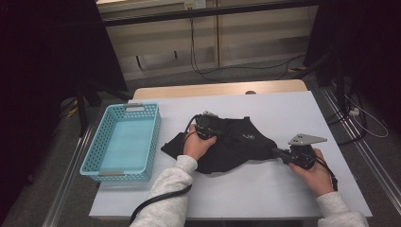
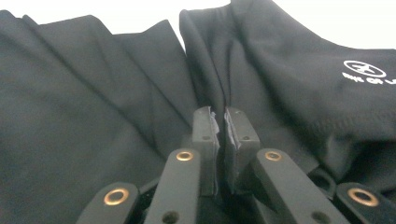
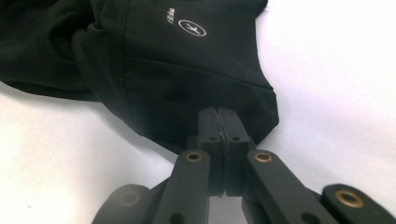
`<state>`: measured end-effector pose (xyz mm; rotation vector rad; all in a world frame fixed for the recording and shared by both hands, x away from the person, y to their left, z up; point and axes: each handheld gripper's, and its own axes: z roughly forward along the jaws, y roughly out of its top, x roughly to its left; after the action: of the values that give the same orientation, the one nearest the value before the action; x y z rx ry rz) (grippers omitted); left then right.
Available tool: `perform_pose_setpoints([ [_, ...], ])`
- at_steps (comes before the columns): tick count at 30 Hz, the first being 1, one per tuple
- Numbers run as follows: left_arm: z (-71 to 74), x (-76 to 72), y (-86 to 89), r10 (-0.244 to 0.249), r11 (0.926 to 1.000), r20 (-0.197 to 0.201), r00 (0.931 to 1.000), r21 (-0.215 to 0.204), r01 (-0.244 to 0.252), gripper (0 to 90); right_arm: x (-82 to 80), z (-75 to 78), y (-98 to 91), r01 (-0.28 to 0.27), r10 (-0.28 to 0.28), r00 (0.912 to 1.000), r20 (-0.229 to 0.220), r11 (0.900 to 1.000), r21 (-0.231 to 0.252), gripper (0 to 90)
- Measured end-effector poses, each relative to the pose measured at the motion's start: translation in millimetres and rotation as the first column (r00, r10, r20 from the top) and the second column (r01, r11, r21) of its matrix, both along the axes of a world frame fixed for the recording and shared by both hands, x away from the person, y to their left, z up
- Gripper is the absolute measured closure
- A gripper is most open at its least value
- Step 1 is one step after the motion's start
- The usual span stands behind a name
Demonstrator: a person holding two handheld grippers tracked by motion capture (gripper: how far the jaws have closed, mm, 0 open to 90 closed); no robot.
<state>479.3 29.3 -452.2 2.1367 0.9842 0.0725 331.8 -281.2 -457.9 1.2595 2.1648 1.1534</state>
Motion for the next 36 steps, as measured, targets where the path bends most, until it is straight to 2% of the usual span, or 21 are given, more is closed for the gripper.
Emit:
perform_pose_setpoints([
  [3,4.8,-3.5,15.9,0.022,0.9997,0.001,0.9998,-0.012,-0.022,84.4,0.4,-0.4,0.1,-0.001,0.001,1.0000,0.001,1.0000,-0.006,89.6],
  [4,4.8,-3.5,15.9,0.022,0.9997,0.001,0.9998,-0.012,-0.022,84.5,0.4,-0.3,0.0,-0.003,0.003,1.0000,0.002,1.0000,-0.009,89.6],
  [5,6.6,-7.3,27.1,0.039,0.9990,0.002,0.9992,-0.023,-0.039,84.5,0.4,0.0,0.1,-0.002,0.002,1.0000,0.003,0.9999,-0.011,89.6],
  [6,6.6,-7.3,27.1,0.039,0.9990,0.002,0.9992,-0.023,-0.039,84.6,0.4,0.5,-0.1,-0.001,0.001,1.0000,0.003,0.9999,-0.012,89.6],
  [9,7.5,-16.7,46.9,0.066,0.9973,0.012,0.9978,-0.033,-0.065,84.8,1.0,1.7,-1.4,0.002,-0.002,0.9999,0.014,0.9999,-0.014,89.6],
  [10,7.4,-19.1,50.5,0.077,0.9966,0.023,0.9968,-0.032,-0.076,84.8,1.1,2.1,-1.6,0.004,-0.004,0.9998,0.018,0.9999,-0.016,89.6],
  [13,10.9,-24.7,60.8,0.090,0.9952,0.019,0.9958,-0.041,-0.089,84.8,1.6,2.5,-0.7,0.008,-0.007,0.9997,0.025,0.9998,-0.021,89.5],
  [19,23.1,-33.9,71.6,0.088,0.9955,0.047,0.9951,-0.041,-0.086,84.9,2.6,2.5,4.0,0.001,0.000,0.9997,0.026,0.9991,-0.041,89.4],
  [22,21.8,-34.4,72.8,0.100,0.9943,0.047,0.9939,-0.044,-0.098,84.8,3.2,3.7,3.5,0.013,-0.012,0.9995,0.031,0.9991,-0.041,89.0],
  [24,19.0,-34.4,74.0,0.102,0.9938,0.045,0.9938,-0.049,-0.100,84.8,4.6,5.7,1.9,0.040,-0.038,0.9986,0.037,0.9982,-0.044,88.1],
  [26,19.9,-34.7,74.4,0.098,0.9940,0.046,0.9941,-0.053,-0.095,84.8,5.4,9.3,2.0,0.042,-0.042,0.9979,0.049,0.9991,-0.004,84.5],
  [28,20.9,-35.4,73.2,0.102,0.9934,0.051,0.9935,-0.058,-0.099,84.7,6.7,14.8,7.0,0.032,-0.031,0.9968,0.074,0.9994,-0.014,78.8],
  [29,20.9,-35.4,73.2,0.102,0.9934,0.051,0.9935,-0.058,-0.099,84.7,6.7,14.8,7.0,0.032,-0.031,0.9968,0.074,0.9994,-0.014,78.8],
  [31,20.9,-35.8,72.2,0.094,0.9945,0.055,0.9940,-0.051,-0.091,84.7,10.5,18.5,19.3,0.008,-0.010,0.9961,0.088,0.9998,0.018,70.3],
  [34,20.7,-36.4,72.2,0.099,0.9938,0.055,0.9936,-0.057,-0.096,84.7,11.7,20.2,37.9,-0.045,0.042,0.9948,0.093,0.9986,0.027,62.9],
  [36,20.9,-37.0,72.4,0.100,0.9933,0.055,0.9935,-0.064,-0.096,84.7,11.3,21.7,51.9,-0.086,0.083,0.9918,0.098,0.9961,0.024,54.6],
])
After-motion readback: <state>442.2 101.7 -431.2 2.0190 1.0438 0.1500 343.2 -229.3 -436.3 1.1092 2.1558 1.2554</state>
